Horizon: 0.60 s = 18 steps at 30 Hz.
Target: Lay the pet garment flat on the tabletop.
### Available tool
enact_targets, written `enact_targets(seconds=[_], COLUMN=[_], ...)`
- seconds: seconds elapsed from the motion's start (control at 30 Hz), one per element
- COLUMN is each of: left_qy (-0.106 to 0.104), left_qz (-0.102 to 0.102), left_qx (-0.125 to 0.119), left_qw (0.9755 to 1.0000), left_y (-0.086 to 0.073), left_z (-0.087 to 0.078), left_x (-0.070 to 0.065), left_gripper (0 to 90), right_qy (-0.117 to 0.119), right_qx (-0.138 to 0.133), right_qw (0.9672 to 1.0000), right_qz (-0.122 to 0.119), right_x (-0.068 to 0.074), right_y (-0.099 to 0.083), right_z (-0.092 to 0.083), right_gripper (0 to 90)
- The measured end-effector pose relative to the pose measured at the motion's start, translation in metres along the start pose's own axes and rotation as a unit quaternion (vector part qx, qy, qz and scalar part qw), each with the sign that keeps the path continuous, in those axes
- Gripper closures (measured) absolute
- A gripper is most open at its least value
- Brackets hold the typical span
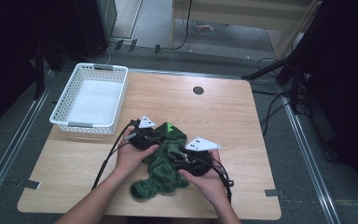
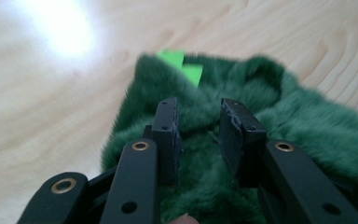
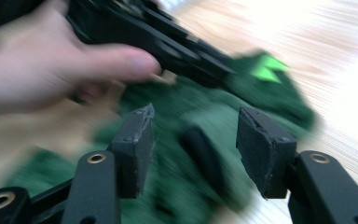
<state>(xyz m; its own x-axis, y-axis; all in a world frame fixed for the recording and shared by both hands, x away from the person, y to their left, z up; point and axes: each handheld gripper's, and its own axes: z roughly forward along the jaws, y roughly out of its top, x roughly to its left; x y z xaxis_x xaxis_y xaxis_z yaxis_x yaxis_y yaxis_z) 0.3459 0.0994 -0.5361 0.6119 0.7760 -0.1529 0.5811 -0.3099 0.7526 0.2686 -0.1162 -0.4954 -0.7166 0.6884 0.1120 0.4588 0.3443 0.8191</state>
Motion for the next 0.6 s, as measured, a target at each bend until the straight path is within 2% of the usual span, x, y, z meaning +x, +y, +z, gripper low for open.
enact_targets(seconds=[0.03,0.07,0.1,0.13,0.17,0.23,0.3,0.33,0.37,0.5,0.57,0.6], left_qy=[0.003,0.006,0.009,0.016,0.02,0.025,0.042,0.05,0.057,0.065,0.065,0.064], left_qz=[-0.002,-0.005,-0.004,0.0,0.004,-0.001,-0.004,-0.004,-0.006,-0.012,-0.014,-0.017], left_qx=[0.003,0.005,0.01,0.015,0.013,0.01,0.009,0.005,0.003,0.0,0.002,0.004], left_qw=[1.0,1.0,0.9999,0.9998,0.9997,0.9996,0.9991,0.9987,0.9983,0.9978,0.9978,0.9978], left_y=[-0.002,-0.003,-0.004,-0.005,-0.006,-0.006,-0.006,-0.006,-0.006,-0.004,-0.002,-0.002], left_z=[0.002,0.004,0.005,0.007,0.008,0.008,0.008,0.009,0.009,0.011,0.012,0.012], left_x=[0.0,-0.001,-0.001,-0.001,-0.001,0.001,0.003,0.005,0.005,0.007,0.007,0.007], left_gripper=[68.4,68.4,68.6,68.7,68.7,69.8,70.8,71.2,71.2,70.7,67.8,65.2], right_qy=[-0.007,-0.007,-0.031,-0.041,-0.041,-0.047,-0.068,-0.086,-0.086,-0.103,-0.117,-0.118], right_qx=[0.002,0.002,0.015,0.018,0.018,0.0,-0.014,-0.008,-0.008,0.021,0.015,0.007], right_qw=[0.9996,0.9996,0.9986,0.9979,0.9979,0.995,0.9907,0.9869,0.9869,0.9825,0.9804,0.9798], right_qz=[0.027,0.027,0.041,0.047,0.047,0.088,0.117,0.136,0.136,0.153,0.158,0.161], right_x=[-0.007,-0.007,-0.016,-0.02,-0.02,-0.033,-0.046,-0.056,-0.056,-0.065,-0.066,-0.067], right_y=[-0.009,-0.009,-0.016,-0.018,-0.018,-0.02,-0.022,-0.025,-0.025,-0.038,-0.04,-0.039], right_z=[0.001,0.001,0.006,0.007,0.007,0.007,0.006,0.008,0.008,0.016,0.015,0.013], right_gripper=[54.8,54.8,72.3,77.9,77.9,84.2,85.2,85.3,85.3,80.5,70.6,68.7])
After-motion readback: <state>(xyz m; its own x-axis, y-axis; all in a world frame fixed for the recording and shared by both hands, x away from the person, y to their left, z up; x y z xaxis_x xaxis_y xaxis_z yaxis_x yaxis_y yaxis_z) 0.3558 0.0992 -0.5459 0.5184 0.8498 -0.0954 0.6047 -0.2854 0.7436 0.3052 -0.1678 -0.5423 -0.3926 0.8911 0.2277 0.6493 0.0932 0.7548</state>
